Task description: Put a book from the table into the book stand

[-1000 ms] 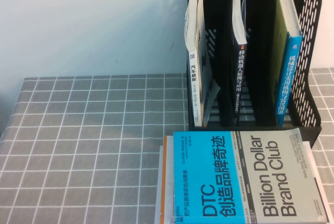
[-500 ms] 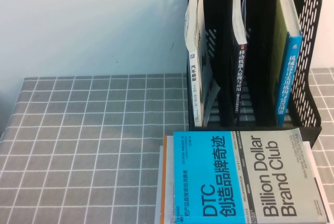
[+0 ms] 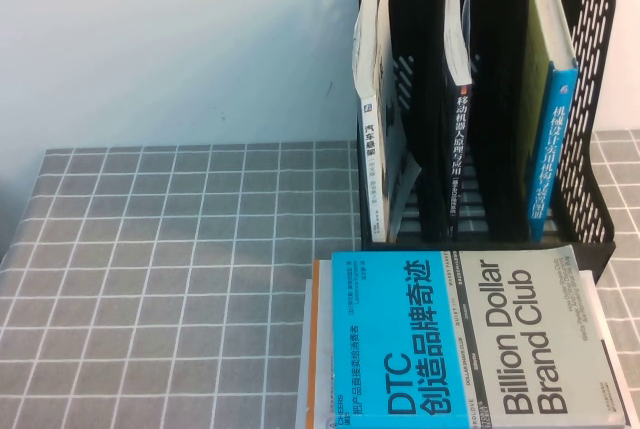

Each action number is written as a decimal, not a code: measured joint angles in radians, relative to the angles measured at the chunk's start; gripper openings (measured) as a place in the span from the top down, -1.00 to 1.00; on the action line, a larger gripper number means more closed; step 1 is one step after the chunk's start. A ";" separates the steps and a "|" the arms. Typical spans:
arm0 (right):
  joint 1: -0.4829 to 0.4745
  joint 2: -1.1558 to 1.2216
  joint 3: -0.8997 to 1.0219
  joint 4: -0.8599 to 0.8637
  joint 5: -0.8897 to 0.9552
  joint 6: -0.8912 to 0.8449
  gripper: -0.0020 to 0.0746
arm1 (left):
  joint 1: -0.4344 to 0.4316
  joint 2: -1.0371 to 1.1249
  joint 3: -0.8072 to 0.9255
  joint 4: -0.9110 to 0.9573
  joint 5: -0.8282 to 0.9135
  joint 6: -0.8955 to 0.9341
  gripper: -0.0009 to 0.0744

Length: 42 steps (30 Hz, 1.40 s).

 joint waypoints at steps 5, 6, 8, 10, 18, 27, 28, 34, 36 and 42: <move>-0.002 0.000 0.000 0.000 0.000 -0.004 0.96 | 0.000 -0.001 0.000 0.000 0.000 0.000 0.98; -0.002 0.000 0.000 0.000 0.000 -0.004 0.96 | 0.000 -0.001 0.000 0.001 0.000 0.000 0.98; -0.002 0.000 0.000 0.000 0.000 -0.004 0.96 | 0.000 -0.001 0.000 0.003 0.000 0.000 0.98; -0.002 0.000 0.000 0.000 0.000 0.009 0.96 | 0.000 -0.001 0.000 0.003 0.000 0.000 0.98; -0.002 0.000 0.000 0.002 0.000 0.083 0.96 | 0.000 -0.001 0.000 0.003 0.000 0.000 0.98; -0.002 0.000 0.000 0.002 0.000 0.108 0.96 | 0.000 -0.001 0.000 0.003 0.000 0.000 0.98; -0.002 0.000 0.000 0.002 0.000 0.109 0.96 | 0.000 -0.001 0.000 0.003 0.000 0.000 0.98; -0.002 0.000 0.000 0.002 0.000 0.111 0.96 | 0.000 -0.001 0.000 0.003 0.000 0.000 0.98; -0.002 0.000 0.000 0.002 0.000 0.112 0.96 | 0.000 -0.001 0.000 0.003 0.000 0.000 0.98; -0.002 0.000 0.000 0.008 0.000 0.113 0.96 | 0.000 -0.001 0.000 0.003 0.000 0.000 0.98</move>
